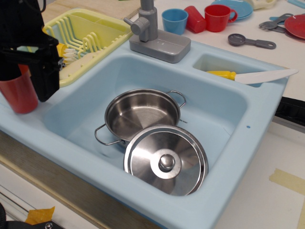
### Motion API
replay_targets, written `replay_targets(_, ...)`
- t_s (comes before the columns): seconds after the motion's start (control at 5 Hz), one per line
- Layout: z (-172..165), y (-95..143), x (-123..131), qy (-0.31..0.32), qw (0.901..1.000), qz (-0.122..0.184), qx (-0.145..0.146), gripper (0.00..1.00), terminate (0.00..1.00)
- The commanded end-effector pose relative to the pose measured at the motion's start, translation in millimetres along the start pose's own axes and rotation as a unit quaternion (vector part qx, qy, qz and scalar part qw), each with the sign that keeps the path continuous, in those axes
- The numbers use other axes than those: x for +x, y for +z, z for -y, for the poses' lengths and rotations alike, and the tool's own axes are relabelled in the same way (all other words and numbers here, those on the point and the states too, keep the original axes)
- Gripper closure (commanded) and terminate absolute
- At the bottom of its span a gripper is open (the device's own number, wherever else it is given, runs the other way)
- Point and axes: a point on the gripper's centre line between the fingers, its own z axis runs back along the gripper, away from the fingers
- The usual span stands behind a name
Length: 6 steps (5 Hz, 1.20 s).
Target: Put cup from anywhere into sink
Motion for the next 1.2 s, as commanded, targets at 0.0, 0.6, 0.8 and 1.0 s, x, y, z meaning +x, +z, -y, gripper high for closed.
replay_targets(0.0, -2.9, 7.3, -2.8, 0.011, 0.9997, 0.022, 0.009, 1.00, 0.00)
replay_targets(0.6, 19.4, 54.2, 28.6, -0.053, 0.9961, 0.062, 0.034, 1.00, 0.00)
replay_targets(0.8, 40.7, 79.6, 44.5, -0.093, 0.9917, 0.078, 0.042, 1.00, 0.00)
replay_targets(1.0, 41.0, 86.2, 46.5, -0.111, 0.9921, 0.053, 0.028, 0.00, 1.00)
